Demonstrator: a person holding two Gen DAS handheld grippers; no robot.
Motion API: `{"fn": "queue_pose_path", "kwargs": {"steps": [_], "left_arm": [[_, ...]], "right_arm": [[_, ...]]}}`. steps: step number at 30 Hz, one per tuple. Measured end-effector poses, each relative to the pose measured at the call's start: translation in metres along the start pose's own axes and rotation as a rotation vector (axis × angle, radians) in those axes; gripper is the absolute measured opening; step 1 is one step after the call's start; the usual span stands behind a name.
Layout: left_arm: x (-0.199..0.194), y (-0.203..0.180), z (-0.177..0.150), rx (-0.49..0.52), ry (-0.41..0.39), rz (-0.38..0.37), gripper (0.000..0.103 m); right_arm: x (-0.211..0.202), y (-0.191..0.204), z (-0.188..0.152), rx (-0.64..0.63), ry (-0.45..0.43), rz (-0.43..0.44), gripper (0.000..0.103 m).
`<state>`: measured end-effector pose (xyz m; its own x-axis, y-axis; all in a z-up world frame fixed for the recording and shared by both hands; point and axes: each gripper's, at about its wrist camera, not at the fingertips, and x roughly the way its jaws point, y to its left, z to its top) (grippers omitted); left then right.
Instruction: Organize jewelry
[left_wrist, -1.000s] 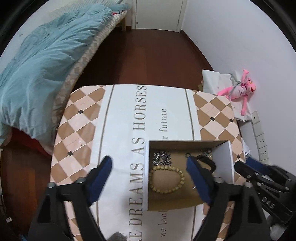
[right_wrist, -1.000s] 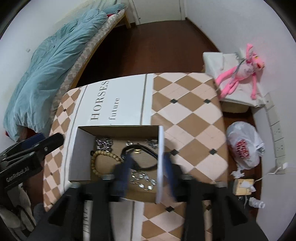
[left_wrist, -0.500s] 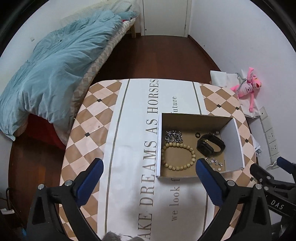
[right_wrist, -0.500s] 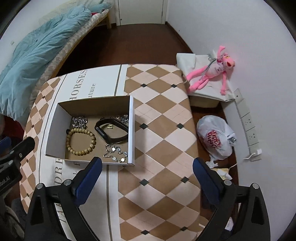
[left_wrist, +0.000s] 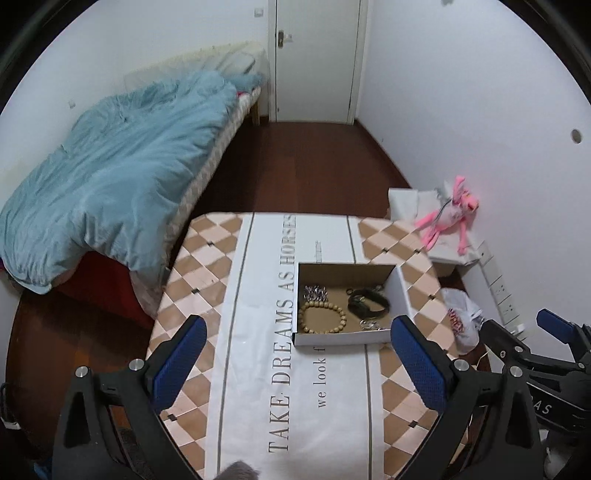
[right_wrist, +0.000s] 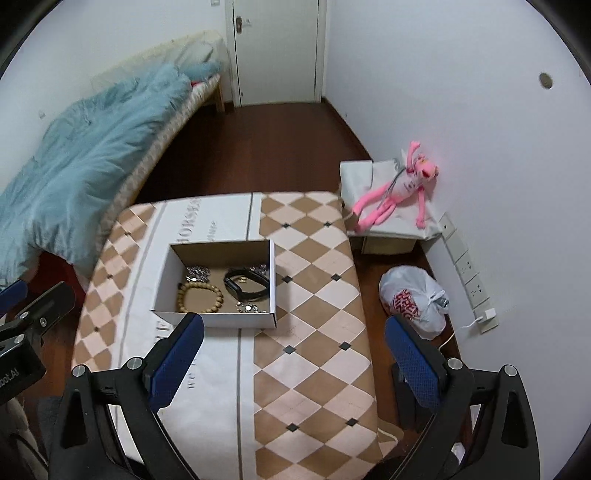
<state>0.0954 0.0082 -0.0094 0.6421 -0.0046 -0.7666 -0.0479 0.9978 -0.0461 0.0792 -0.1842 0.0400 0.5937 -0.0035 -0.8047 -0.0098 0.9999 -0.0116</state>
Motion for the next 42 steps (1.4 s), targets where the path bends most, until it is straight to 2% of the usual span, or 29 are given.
{"fn": "queue_pose_path", "kwargs": {"steps": [9, 20, 29, 42], "left_arm": [[-0.058, 0.001, -0.001, 0.002, -0.053, 0.015, 0.102], [-0.08, -0.002, -0.009, -0.003, 0.0, 0.006, 0.102], [-0.073, -0.006, -0.006, -0.011, 0.034, 0.015, 0.102], [-0.044, -0.004, 0.02, -0.013, 0.08, 0.062, 0.102]], "right_arm": [[-0.078, 0.0, -0.004, -0.018, -0.101, 0.008, 0.103], [-0.118, -0.005, -0.01, -0.009, -0.129, 0.019, 0.103], [-0.116, -0.007, -0.006, -0.014, -0.109, 0.01, 0.103], [-0.074, 0.001, 0.025, -0.02, -0.049, -0.002, 0.103]]}}
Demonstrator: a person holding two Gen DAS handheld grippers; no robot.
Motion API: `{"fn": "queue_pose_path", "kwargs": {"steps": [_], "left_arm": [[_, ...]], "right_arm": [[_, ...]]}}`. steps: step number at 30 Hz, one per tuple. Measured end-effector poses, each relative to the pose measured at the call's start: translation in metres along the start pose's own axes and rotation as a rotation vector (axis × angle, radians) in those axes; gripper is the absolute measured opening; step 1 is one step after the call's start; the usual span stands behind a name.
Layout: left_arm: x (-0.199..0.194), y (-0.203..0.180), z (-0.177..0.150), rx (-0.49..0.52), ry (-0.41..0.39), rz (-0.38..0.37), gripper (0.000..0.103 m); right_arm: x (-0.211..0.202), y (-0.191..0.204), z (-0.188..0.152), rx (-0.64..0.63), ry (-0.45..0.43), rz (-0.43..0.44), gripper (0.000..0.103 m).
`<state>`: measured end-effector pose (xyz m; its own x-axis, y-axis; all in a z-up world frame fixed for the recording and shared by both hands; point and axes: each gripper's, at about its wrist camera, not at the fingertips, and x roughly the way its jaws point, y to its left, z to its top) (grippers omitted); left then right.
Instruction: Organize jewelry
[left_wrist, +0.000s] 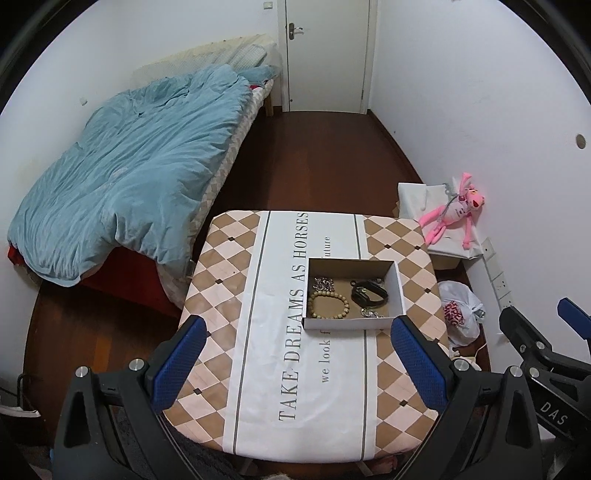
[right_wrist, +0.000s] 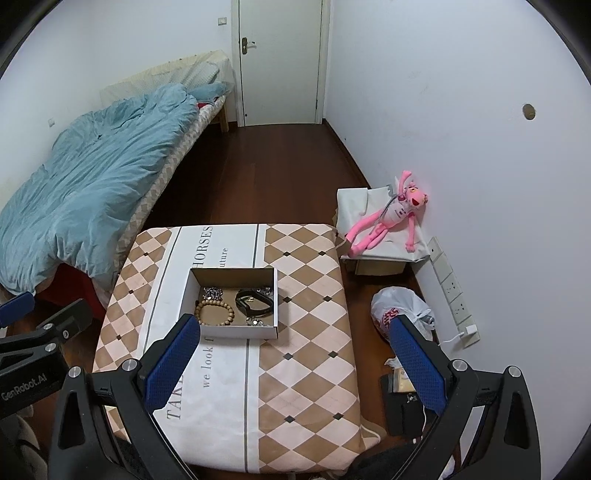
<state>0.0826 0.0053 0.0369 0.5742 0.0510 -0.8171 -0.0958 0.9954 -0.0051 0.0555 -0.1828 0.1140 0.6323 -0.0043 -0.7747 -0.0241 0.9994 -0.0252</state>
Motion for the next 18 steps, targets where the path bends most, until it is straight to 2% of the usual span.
{"fn": "queue_pose_path", "kwargs": {"steps": [8, 18], "left_arm": [[0.026, -0.001, 0.011, 0.014, 0.079, -0.012, 0.102], [0.041, -0.001, 0.014, 0.018, 0.108, 0.001, 0.102]], "right_arm": [[0.03, 0.003, 0.012, -0.026, 0.077, -0.023, 0.103], [0.049, 0.0, 0.016, -0.033, 0.12, -0.036, 0.103]]}}
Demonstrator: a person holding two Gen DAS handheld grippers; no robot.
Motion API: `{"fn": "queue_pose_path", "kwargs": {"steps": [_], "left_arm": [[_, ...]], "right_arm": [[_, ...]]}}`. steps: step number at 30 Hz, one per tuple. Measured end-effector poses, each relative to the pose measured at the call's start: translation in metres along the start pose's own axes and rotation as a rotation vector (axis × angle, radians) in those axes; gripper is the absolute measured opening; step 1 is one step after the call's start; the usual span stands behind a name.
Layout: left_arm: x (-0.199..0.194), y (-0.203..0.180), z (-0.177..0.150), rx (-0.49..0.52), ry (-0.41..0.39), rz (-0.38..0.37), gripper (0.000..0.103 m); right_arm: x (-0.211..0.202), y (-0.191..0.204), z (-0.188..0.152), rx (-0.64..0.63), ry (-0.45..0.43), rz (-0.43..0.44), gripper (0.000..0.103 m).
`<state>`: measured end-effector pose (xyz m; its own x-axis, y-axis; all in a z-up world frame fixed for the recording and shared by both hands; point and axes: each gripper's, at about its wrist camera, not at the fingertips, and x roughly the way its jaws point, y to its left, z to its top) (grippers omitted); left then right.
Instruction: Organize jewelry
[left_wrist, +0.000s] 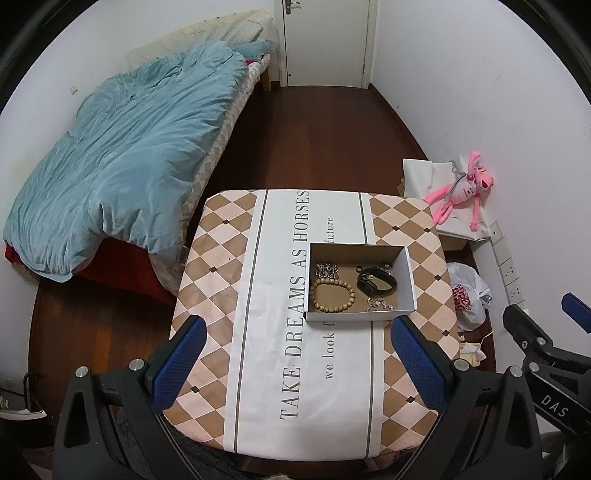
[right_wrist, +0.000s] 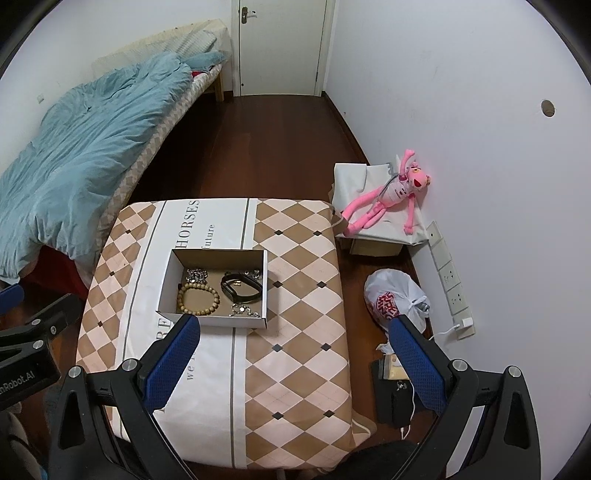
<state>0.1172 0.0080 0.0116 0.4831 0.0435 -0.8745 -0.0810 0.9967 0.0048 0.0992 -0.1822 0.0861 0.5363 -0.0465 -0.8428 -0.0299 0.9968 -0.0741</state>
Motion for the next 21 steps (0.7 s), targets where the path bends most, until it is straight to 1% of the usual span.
{"fn": "queue_pose_path", "kwargs": {"steps": [8, 21], "left_arm": [[0.008, 0.004, -0.001, -0.005, 0.01, 0.011, 0.102], [0.014, 0.006, -0.008, -0.011, 0.02, 0.0, 0.102]], "right_arm": [[0.004, 0.001, -0.001, -0.005, 0.01, -0.004, 0.103], [0.006, 0.006, -0.006, -0.006, 0.015, 0.006, 0.103]]}}
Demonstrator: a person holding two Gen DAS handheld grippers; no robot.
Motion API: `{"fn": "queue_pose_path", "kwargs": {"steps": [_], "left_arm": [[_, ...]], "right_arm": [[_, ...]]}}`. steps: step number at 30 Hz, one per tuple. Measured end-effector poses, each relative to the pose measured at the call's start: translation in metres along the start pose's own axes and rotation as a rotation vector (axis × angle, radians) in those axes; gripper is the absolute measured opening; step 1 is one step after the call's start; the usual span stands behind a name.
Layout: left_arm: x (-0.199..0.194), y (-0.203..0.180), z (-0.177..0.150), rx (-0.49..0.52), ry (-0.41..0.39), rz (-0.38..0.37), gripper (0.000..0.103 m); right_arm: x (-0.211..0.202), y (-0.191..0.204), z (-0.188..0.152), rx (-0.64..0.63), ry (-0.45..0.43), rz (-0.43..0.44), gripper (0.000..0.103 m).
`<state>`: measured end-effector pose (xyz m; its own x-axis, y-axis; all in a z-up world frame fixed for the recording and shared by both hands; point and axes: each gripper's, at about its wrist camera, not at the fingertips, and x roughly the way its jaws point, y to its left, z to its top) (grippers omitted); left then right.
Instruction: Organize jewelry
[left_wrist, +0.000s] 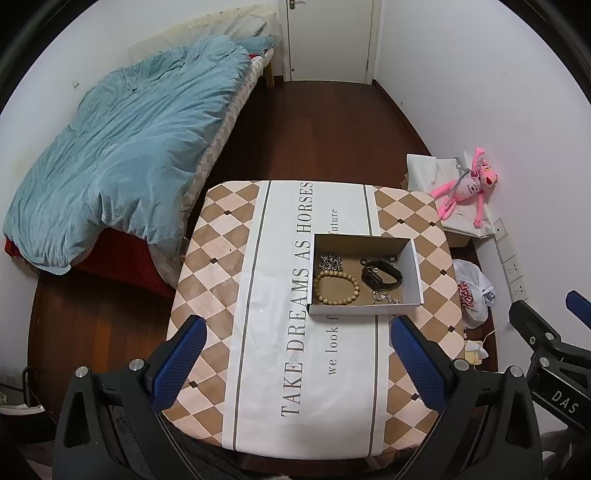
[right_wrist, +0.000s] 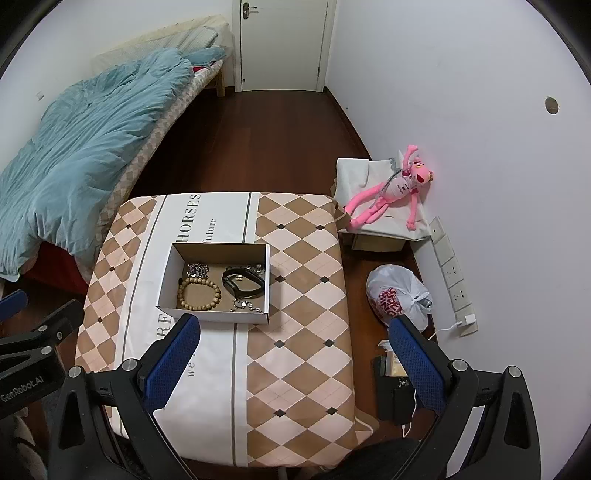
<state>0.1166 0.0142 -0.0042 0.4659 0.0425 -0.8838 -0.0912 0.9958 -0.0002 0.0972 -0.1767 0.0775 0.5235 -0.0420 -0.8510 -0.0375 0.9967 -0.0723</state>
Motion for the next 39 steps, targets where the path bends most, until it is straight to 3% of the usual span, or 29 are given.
{"fn": "queue_pose_path", "kwargs": {"steps": [39], "left_arm": [[-0.0033, -0.0021, 0.0014, 0.004, -0.01, 0.006, 0.102]], "right_arm": [[0.0043, 0.0007, -0.0019, 0.012, 0.01, 0.013, 0.103]]}}
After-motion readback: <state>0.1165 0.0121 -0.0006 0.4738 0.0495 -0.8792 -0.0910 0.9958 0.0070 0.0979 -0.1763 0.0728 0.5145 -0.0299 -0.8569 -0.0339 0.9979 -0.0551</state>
